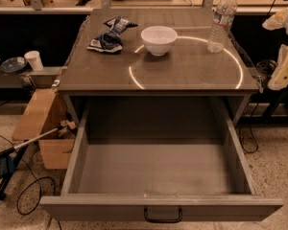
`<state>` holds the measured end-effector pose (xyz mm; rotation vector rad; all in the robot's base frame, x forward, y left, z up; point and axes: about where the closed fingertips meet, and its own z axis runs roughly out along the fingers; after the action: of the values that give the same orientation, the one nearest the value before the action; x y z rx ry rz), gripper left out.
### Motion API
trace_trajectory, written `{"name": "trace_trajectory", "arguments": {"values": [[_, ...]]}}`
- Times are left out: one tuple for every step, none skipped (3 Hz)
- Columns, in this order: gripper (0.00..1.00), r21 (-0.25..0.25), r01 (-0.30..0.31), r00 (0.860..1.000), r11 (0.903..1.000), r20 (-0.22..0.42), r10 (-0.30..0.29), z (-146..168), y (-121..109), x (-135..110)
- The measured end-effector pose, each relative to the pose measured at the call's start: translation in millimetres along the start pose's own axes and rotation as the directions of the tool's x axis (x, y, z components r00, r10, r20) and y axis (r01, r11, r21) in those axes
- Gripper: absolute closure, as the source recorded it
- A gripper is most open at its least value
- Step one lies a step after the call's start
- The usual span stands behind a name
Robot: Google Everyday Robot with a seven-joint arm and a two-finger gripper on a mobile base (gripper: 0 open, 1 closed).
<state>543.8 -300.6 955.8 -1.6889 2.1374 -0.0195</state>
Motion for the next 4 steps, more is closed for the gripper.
{"name": "trace_trajectory", "arguments": {"values": [[0.00, 0.000, 0.000, 1.000, 1.0000, 0.000, 0.000, 0, 0, 0], [0.00, 0.002, -0.007, 1.000, 1.0000, 0.021, 0.007, 7, -7, -2], [0.00, 0.005, 0.001, 0.996, 1.0000, 0.087, -0.001, 18, -22, -8], [0.00, 0.051, 0.003, 0.987, 0.9987, 0.162, -0.011, 22, -39, -13]]}}
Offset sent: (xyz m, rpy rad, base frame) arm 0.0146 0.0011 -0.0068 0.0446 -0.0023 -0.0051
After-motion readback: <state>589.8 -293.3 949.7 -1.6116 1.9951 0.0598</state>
